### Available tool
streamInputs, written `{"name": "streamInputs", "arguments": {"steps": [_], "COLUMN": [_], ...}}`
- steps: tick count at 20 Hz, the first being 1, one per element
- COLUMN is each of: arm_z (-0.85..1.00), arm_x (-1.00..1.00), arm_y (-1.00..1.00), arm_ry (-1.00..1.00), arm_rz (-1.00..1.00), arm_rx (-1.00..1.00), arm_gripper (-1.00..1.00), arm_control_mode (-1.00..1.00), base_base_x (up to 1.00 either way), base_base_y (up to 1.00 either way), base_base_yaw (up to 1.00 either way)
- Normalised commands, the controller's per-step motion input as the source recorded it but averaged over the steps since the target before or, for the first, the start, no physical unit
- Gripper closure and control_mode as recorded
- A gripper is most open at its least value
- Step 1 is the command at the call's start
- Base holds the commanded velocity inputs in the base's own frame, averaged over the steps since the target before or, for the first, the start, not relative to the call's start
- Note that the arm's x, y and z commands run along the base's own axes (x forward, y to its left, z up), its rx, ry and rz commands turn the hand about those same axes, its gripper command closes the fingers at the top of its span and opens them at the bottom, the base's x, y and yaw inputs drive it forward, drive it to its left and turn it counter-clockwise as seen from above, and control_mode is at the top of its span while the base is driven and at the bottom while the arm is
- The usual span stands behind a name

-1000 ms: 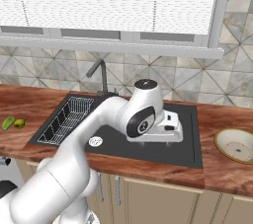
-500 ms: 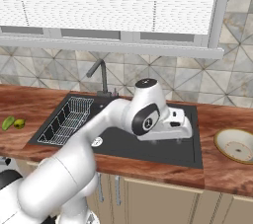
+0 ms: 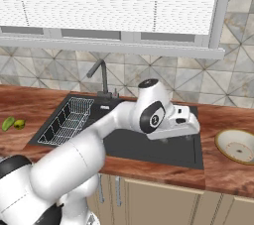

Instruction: Remove the mango and pear from the sink. Then move the bowl and cup from the counter to the sink for washing.

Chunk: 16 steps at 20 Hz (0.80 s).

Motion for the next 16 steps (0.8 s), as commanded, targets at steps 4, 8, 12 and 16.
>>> {"name": "streamInputs", "arguments": {"steps": [4,8,12,16], "arm_z": [-0.07,-0.08,-0.11,-0.12], "arm_x": [0.07,0.12,0.14,0.16], "arm_y": [-0.29,-0.29,-0.26,-0.27], "arm_ry": [-0.01,-0.02,-0.02,0.00], "arm_rz": [0.00,0.00,0.00,0.00], "arm_rx": [0.00,0.00,0.00,0.00], "arm_gripper": [-1.00,-1.00,-1.00,-1.00], "arm_control_mode": [-1.00,-1.00,-1.00,-1.00], "base_base_x": [0.00,0.00,0.00,0.00], "base_base_y": [0.00,0.00,0.00,0.00], "base_base_yaw": [0.00,0.00,0.00,0.00]}}
